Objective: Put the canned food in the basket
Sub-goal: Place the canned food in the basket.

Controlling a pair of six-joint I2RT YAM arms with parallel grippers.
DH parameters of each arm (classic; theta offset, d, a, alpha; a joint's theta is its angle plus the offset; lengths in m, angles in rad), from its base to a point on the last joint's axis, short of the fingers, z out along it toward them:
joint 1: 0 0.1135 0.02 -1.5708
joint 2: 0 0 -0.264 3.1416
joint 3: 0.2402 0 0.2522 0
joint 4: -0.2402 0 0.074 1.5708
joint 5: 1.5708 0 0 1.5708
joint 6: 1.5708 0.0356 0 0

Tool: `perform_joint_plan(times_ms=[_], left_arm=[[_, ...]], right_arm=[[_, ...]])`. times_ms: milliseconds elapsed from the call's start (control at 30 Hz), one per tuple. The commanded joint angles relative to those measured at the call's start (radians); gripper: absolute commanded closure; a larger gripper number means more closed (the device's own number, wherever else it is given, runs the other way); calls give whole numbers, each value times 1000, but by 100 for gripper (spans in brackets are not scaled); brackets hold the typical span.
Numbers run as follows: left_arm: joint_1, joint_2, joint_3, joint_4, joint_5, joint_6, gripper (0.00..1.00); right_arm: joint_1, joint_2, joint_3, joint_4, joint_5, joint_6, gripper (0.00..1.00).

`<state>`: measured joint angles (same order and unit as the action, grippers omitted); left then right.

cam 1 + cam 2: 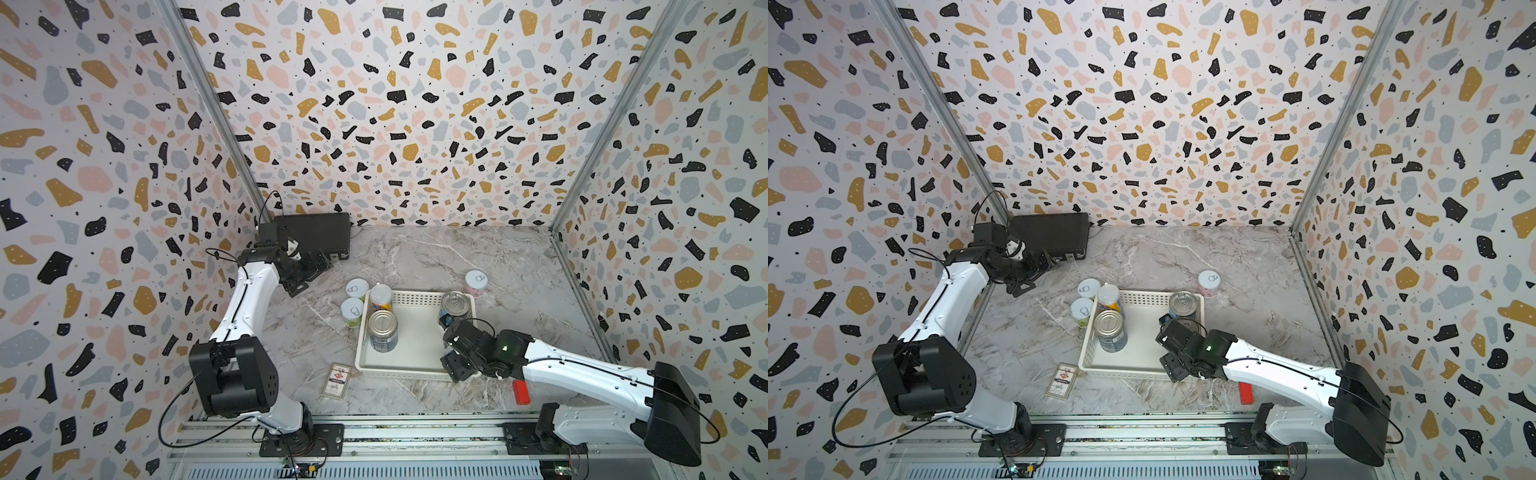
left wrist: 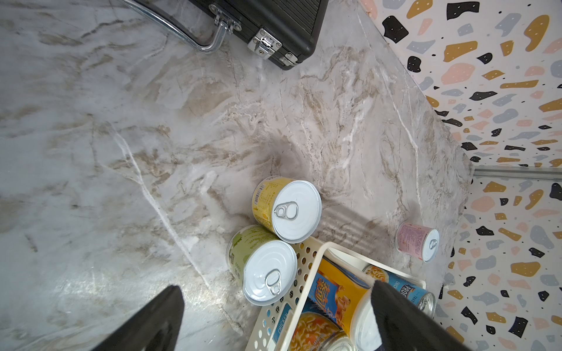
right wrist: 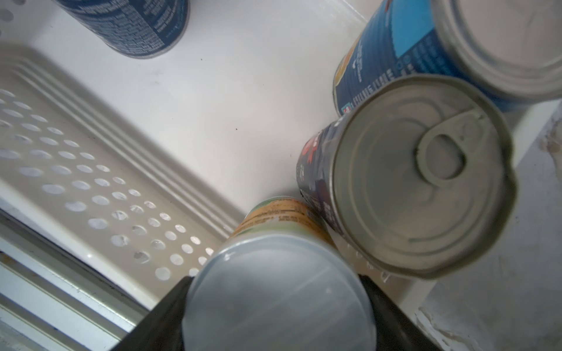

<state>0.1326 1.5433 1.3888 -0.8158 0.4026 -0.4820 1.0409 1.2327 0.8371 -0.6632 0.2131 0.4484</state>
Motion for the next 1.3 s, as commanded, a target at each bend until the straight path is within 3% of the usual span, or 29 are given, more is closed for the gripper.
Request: perform_joint_plan(times_ms=[0, 333, 733, 1133, 1267], left_arm=[[0, -1, 28, -2, 2, 20, 0], [0, -3, 27, -3, 4, 20, 0], [1, -5, 26, 0, 11, 20, 0], [0, -11, 23, 8, 35, 22, 0], [-25, -11, 50, -25, -21, 56, 0]], right_arm=[[-5, 2, -2, -32, 107, 29, 68], [-4, 31, -33, -18, 79, 42, 49], [-4, -27, -81, 17, 43, 42, 12], [-4, -126, -106, 69, -30, -3, 0], [-4, -202, -127, 98, -75, -35, 0]])
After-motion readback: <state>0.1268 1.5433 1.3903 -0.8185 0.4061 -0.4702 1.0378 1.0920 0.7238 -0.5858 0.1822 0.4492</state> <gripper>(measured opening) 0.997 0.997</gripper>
